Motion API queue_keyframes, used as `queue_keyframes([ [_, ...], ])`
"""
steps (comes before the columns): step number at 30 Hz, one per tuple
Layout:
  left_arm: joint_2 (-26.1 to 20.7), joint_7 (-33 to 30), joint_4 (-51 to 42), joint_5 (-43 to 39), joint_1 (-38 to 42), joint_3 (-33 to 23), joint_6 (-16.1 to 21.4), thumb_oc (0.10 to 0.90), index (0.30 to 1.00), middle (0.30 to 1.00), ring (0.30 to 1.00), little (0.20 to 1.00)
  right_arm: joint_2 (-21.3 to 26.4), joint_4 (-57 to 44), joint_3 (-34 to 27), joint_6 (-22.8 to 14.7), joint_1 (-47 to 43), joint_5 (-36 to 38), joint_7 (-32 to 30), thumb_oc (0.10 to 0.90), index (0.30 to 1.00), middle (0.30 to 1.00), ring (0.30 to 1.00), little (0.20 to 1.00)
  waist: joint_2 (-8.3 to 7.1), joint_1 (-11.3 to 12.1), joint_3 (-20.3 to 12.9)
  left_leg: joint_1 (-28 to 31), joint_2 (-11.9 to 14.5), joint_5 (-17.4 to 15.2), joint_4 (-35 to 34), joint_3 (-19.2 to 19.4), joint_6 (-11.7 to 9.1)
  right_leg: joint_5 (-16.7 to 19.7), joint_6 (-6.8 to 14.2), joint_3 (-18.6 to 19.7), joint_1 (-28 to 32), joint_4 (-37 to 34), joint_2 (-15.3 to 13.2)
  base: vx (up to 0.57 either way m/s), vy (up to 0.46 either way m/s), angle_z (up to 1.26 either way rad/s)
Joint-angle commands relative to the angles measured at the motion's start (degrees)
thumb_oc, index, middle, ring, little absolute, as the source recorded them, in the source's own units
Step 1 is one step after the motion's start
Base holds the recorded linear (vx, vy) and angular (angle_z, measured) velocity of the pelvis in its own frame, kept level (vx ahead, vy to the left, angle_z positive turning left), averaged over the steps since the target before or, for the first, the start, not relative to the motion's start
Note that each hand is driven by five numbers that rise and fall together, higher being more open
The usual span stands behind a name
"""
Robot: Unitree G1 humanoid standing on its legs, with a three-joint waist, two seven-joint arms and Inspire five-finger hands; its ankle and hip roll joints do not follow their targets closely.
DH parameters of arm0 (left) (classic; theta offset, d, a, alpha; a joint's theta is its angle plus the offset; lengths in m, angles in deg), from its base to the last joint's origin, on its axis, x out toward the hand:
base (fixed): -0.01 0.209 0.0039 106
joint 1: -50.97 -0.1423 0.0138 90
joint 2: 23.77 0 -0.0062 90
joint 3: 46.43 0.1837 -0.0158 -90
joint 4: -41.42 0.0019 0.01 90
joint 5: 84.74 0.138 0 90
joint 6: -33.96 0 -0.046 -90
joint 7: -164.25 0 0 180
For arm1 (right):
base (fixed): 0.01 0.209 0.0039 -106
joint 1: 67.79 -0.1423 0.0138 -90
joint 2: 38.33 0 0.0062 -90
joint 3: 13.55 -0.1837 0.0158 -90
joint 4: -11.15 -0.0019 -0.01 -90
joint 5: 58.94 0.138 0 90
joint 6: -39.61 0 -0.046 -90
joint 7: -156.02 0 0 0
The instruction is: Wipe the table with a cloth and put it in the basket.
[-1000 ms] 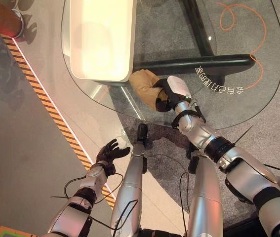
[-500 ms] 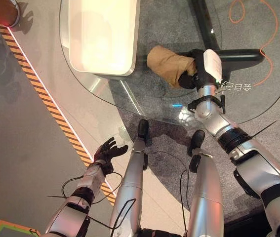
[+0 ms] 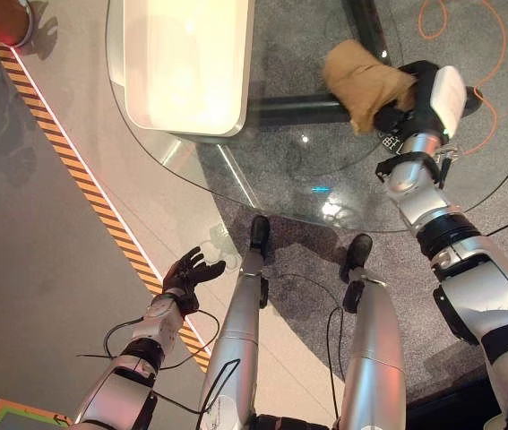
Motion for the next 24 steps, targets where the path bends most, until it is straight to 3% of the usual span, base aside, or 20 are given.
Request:
queue_keyframes([
  [1,-3.62,0.25,1.20,-1.70,-2.79,-2.01,0.06,0.800,0.900,0.900,0.900,0.900,12.62,4.38,-4.41,2.55,-1.08,4.63,-8.88,0.100,0.300,0.300,0.300,0.200,1.03,-1.60,-1.20,0.73,-4.60,-4.25,2.54,5.56,7.11,3.65,-1.35,-0.86,0.34,-4.75,5.03,0.00,0.000,0.00],
  [13,-6.02,1.41,2.82,-1.90,-1.56,-3.67,-0.58,0.800,0.900,0.900,0.900,0.900,15.12,8.58,-9.78,0.29,2.70,9.51,-9.57,0.100,0.300,0.300,0.300,0.200,-0.34,-2.52,-1.20,0.22,-4.10,-4.85,3.00,5.23,6.98,3.80,-0.99,-0.33,0.45,-5.23,5.69,0.00,0.000,0.00],
  [24,-7.57,2.71,5.51,-2.07,0.46,-4.00,-0.99,0.800,0.900,0.900,0.900,0.900,14.69,9.90,-9.44,-1.40,2.75,10.10,-8.03,0.100,0.300,0.300,0.300,0.200,-1.21,-2.82,-1.20,0.38,-3.79,-4.81,2.38,4.90,6.61,3.90,-0.87,-0.25,0.96,-6.16,6.15,0.00,-0.010,0.00],
])
